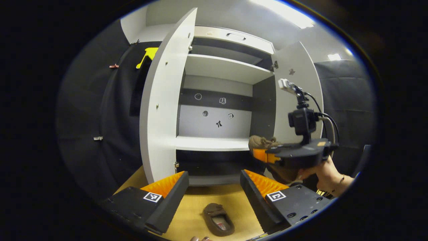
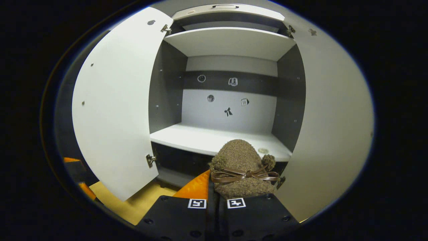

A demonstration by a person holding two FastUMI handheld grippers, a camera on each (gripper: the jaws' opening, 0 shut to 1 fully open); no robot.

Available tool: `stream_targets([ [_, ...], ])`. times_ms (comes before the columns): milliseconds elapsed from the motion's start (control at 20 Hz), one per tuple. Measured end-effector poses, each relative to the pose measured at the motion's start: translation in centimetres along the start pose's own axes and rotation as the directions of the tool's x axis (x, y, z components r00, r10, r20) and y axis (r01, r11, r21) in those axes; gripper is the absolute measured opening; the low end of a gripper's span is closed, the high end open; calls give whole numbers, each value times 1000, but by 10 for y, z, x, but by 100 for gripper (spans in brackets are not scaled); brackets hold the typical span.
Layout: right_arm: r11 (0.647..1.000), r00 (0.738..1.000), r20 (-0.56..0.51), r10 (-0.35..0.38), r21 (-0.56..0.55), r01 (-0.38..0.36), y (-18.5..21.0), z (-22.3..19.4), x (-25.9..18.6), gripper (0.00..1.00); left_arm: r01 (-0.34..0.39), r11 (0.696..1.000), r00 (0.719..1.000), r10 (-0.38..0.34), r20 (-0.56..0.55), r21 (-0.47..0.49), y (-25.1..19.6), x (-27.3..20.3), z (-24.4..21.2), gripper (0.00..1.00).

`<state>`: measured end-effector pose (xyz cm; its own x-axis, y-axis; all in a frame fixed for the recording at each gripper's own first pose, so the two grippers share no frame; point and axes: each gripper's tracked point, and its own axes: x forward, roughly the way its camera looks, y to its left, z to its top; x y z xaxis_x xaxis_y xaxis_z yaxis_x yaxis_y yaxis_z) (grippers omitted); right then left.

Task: Grab one shoe with the right hand and put it into the shoe cabinet, grab the other shoe with the left hand and put it into the shoe cabinet; then close the right door with the right hand and the left door with the left hand.

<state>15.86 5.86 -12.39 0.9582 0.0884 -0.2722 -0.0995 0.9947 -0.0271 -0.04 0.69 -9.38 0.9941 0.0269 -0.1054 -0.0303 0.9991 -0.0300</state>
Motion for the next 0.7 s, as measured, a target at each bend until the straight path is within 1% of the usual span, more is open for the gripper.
stream_targets([
  [100, 1000, 1000, -5, 5, 14, -4, -1, 25, 16, 8, 4, 1000, 1000, -4, -5, 16, -3, -7, 5, 98],
  [250, 1000, 1000, 20, 20, 17, -20, -1, 64, 47, 8, -1, 1000, 1000, 1, -18, -3, -6, -19, 8, 98],
  [400, 1000, 999, 39, 10, 1, -10, -9, 98, 87, 8, -24, 1000, 999, 23, -24, -13, -5, -28, 13, 98],
  [500, 1000, 1000, 18, -6, -3, 7, -20, 107, 118, 8, -47, 999, 999, 46, -28, -16, -1, -32, 14, 98],
  [700, 999, 998, -55, -41, 14, 42, -45, 103, 175, 8, -99, 995, 995, 98, -31, -28, 12, -36, 17, 98],
])
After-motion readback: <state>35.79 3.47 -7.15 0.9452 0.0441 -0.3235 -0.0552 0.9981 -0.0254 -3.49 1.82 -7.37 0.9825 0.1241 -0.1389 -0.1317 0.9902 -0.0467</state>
